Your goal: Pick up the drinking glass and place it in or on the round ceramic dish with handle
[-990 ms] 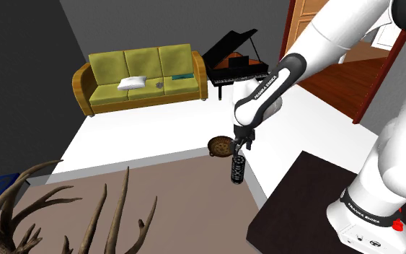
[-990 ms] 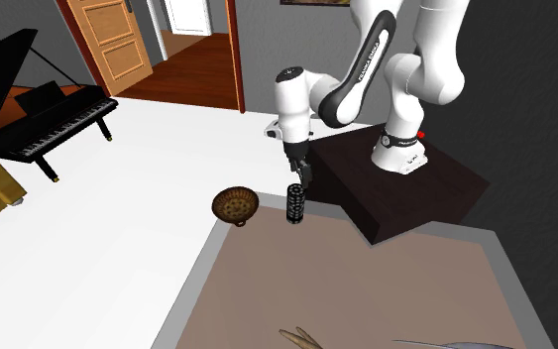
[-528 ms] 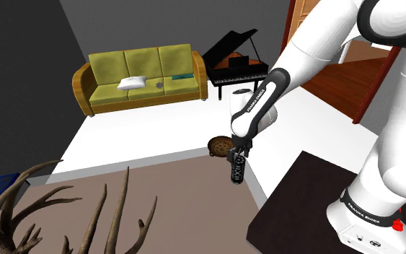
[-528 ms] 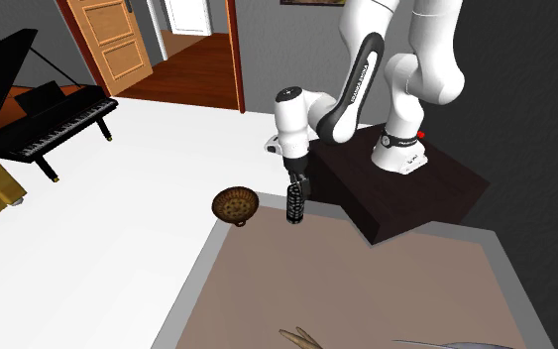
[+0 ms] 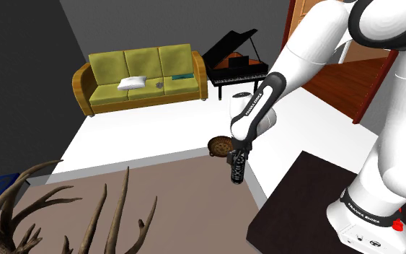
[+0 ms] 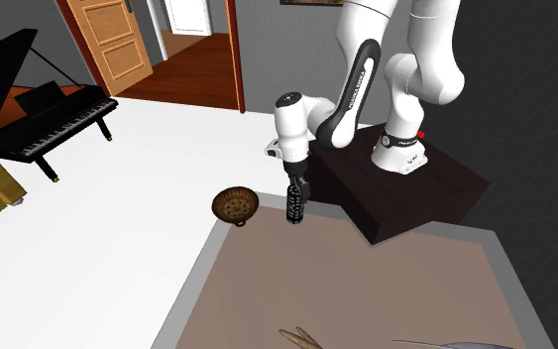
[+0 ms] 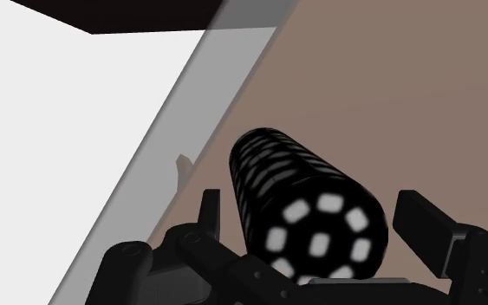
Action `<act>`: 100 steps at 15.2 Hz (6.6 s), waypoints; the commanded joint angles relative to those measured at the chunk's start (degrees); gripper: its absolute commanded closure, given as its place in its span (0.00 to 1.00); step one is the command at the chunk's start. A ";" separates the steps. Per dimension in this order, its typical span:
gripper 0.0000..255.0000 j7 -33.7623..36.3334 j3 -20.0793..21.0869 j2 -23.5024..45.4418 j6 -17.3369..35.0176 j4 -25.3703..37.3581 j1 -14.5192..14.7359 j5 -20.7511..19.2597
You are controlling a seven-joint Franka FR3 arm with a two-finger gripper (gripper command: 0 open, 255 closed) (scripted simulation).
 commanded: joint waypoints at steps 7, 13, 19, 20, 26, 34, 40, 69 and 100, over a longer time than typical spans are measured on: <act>1.00 0.02 0.01 0.02 0.00 0.02 0.01 0.00; 1.00 0.41 -0.23 -1.74 -1.49 -0.23 0.13 -0.44; 1.00 1.62 -0.72 -6.80 -6.16 -0.59 0.34 -1.72; 1.00 1.81 -0.78 -7.62 -6.96 -0.60 0.35 -1.92; 1.00 2.84 -1.02 -12.29 -11.84 -0.36 0.35 -3.01; 1.00 3.93 -1.14 -17.71 -18.28 0.71 0.24 -4.09; 1.00 -0.23 -3.66 -9.70 -24.06 14.15 -2.31 -4.79; 1.00 -7.79 -5.56 15.90 -28.35 43.39 -7.67 -2.81; 0.00 -7.76 -5.74 15.27 -30.95 45.35 -7.86 -3.04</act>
